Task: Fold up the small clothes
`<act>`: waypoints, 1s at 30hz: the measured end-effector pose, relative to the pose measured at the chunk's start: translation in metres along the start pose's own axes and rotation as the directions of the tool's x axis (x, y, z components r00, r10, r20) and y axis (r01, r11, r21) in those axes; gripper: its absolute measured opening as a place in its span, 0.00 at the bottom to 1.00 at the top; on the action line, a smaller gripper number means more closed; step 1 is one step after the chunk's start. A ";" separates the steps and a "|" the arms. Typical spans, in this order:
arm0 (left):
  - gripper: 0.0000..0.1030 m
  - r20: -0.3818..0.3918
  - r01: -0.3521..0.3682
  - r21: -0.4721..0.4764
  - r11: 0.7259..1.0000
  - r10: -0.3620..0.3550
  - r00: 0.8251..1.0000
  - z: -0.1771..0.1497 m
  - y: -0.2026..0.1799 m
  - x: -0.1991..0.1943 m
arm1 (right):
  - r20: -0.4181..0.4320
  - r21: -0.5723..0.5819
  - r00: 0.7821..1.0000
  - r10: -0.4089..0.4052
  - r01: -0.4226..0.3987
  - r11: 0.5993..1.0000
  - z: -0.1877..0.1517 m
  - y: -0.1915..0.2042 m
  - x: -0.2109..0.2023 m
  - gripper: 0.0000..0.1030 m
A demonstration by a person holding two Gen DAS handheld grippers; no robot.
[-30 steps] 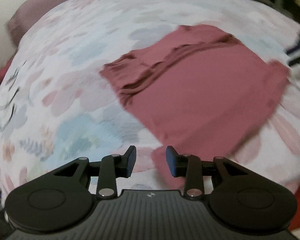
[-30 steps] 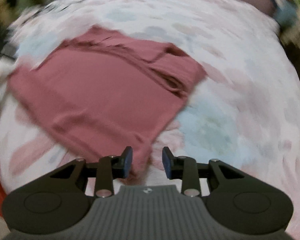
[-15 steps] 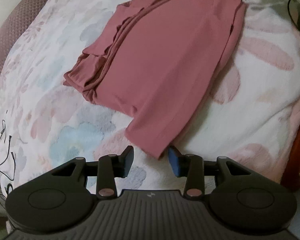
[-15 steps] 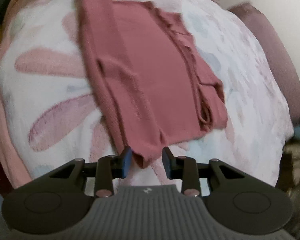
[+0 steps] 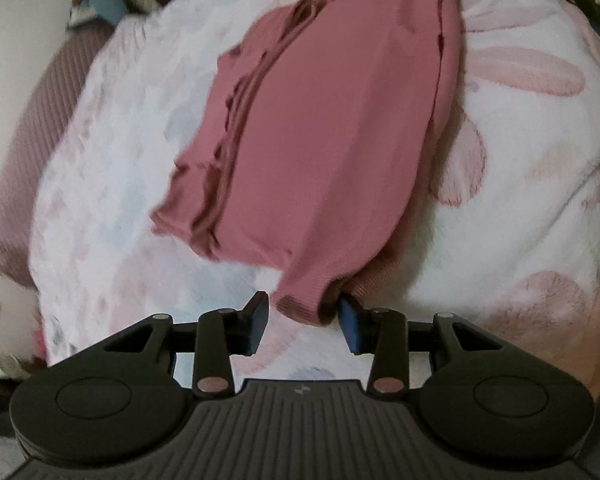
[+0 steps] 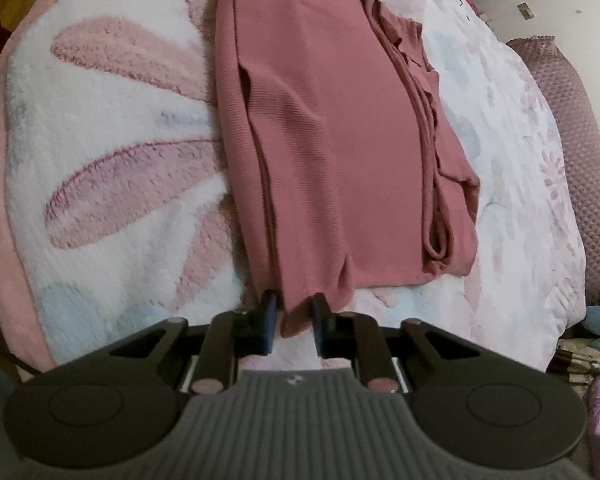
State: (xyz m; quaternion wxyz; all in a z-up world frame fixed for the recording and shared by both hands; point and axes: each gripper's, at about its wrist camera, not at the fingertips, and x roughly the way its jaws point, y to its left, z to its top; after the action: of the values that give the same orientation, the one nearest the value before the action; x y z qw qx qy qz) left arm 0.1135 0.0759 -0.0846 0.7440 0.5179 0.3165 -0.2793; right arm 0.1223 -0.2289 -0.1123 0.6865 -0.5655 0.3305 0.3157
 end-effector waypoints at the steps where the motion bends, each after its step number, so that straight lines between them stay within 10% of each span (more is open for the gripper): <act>1: 0.46 0.015 -0.016 0.012 1.000 0.016 1.000 0.001 -0.001 -0.002 | 0.001 -0.002 1.000 -0.010 0.010 1.000 -0.001 0.000 -0.001 0.11; 17: 0.19 -0.064 0.032 0.123 0.992 -0.025 0.998 0.011 -0.007 0.023 | 0.009 -0.004 1.000 -0.006 0.006 1.000 -0.006 -0.004 0.003 0.07; 30: 0.04 -0.017 0.042 -0.359 0.932 -0.051 0.999 0.023 0.058 0.002 | 0.010 -0.062 0.999 -0.049 0.049 0.997 -0.010 0.009 0.010 0.01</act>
State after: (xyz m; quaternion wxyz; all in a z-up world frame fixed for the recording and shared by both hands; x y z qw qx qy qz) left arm 0.1622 0.0724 -0.0454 0.8149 0.3697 0.3841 -0.2277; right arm 0.1197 -0.2370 -0.1274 0.6776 -0.5931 0.3037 0.3113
